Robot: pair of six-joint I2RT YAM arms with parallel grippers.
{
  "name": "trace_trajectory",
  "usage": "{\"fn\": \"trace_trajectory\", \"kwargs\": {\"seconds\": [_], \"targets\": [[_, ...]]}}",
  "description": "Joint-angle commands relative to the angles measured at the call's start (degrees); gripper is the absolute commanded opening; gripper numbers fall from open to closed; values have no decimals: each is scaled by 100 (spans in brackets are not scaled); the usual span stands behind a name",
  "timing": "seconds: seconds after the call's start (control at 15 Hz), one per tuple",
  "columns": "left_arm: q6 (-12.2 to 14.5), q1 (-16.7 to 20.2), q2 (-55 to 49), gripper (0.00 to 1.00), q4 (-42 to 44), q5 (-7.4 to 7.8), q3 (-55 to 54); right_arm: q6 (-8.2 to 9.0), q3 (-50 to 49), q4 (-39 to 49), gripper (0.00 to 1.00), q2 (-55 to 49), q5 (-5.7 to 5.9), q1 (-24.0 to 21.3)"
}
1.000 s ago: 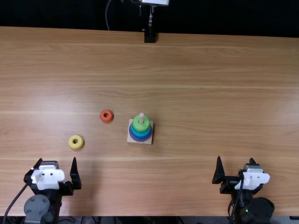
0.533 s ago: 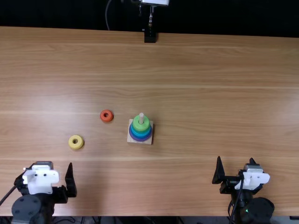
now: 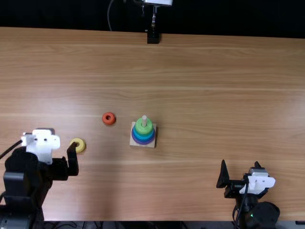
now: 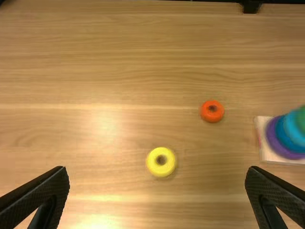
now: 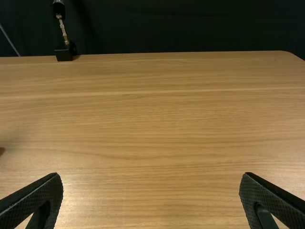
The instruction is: Build the Hanoi tower: stack the rings onto the peg from bottom to top in this color order: purple, dark blue, light blue, dark green, light green, yellow, orange.
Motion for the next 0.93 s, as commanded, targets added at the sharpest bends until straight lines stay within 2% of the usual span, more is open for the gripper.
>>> {"fn": "trace_trajectory", "kwargs": {"seconds": [0.0,0.07,0.13,0.2,0.27,0.33,0.53,0.73,0.87], "targets": [[495,56,347,100,-52,1126,302,-8,-442,-427,100,-73,11,-51],[674,74,681,100,-62,1042,363,-8,-442,-427,100,-73,11,-51],[674,56,1050,100,-52,631,381,-8,-442,-427,100,-73,11,-51],[664,-5,1384,100,-62,93,434,-8,-442,-427,100,-73,11,-51],[653,-49,1674,100,-73,-329,522,-8,-442,-416,100,-73,11,-51],[632,-49,1937,100,-73,-540,610,-8,-442,-416,100,-73,11,-51],[484,-58,3080,100,-73,-530,944,-8,-442,-427,100,-73,11,-51],[463,-93,4012,100,-758,-340,1673,-8,-442,-416,100,-73,11,-51],[442,-102,4293,100,-895,-308,1796,-8,-442,-416,100,-73,11,-51]]}}
